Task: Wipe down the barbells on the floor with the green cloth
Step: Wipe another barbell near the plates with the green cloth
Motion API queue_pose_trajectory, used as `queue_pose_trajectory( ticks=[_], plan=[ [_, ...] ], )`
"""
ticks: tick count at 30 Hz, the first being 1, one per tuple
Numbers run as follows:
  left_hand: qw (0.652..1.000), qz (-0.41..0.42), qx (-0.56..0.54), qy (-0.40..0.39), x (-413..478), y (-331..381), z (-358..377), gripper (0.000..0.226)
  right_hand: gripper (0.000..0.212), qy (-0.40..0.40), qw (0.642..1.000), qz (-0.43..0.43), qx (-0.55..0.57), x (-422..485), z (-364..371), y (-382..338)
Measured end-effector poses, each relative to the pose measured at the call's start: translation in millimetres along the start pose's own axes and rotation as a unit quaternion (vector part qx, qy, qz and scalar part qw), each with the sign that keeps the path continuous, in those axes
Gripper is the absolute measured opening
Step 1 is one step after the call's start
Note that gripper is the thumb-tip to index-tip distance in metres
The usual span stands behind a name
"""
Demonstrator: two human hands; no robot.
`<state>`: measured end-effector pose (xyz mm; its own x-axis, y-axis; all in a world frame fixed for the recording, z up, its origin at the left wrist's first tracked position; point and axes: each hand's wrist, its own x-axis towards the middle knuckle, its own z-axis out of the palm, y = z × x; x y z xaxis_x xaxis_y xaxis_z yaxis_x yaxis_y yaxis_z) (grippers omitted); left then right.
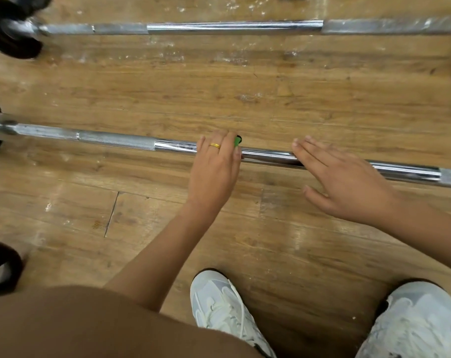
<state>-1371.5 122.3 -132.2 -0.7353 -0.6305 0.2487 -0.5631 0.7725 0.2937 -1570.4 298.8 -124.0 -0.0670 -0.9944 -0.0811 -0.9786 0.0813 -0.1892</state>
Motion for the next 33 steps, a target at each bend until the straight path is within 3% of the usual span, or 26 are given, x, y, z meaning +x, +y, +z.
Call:
queue_pose_trajectory(
  ticks=[6,11,17,19,23,30,33],
  plan=[
    [0.993,0.116,0.022,0.009,8.7,3.8,15.0,0.034,0.078,0.006,1.000,0.017,0.005,10.0,-1.5,7.7],
    [0.999,-0.009,0.021,0.023,19.9,-22.9,6.5,0.036,0.075,0.002,1.000,0.026,0.008,17.2,-3.7,12.9],
    [0.994,0.111,0.022,-0.009,25.1,7.9,19.8,0.035,0.076,0.006,0.999,0.044,-0.016,28.0,-3.7,15.5],
    [0.995,0.099,0.028,-0.019,33.2,-0.6,18.1,0.035,0.080,0.004,0.999,0.046,-0.023,30.8,-4.0,17.3],
    [1.000,-0.011,0.019,0.016,36.6,-29.4,7.3,0.033,0.080,0.002,0.999,0.044,-0.032,34.4,-4.0,21.7],
    [0.991,0.132,0.009,-0.017,44.7,-1.1,22.8,0.035,0.082,-0.006,0.998,0.043,-0.044,41.6,-6.8,30.4],
    [0.997,0.062,0.021,-0.036,54.8,-22.4,17.5,0.036,0.082,-0.009,0.999,0.034,-0.036,44.5,-8.7,37.5]
  ],
)
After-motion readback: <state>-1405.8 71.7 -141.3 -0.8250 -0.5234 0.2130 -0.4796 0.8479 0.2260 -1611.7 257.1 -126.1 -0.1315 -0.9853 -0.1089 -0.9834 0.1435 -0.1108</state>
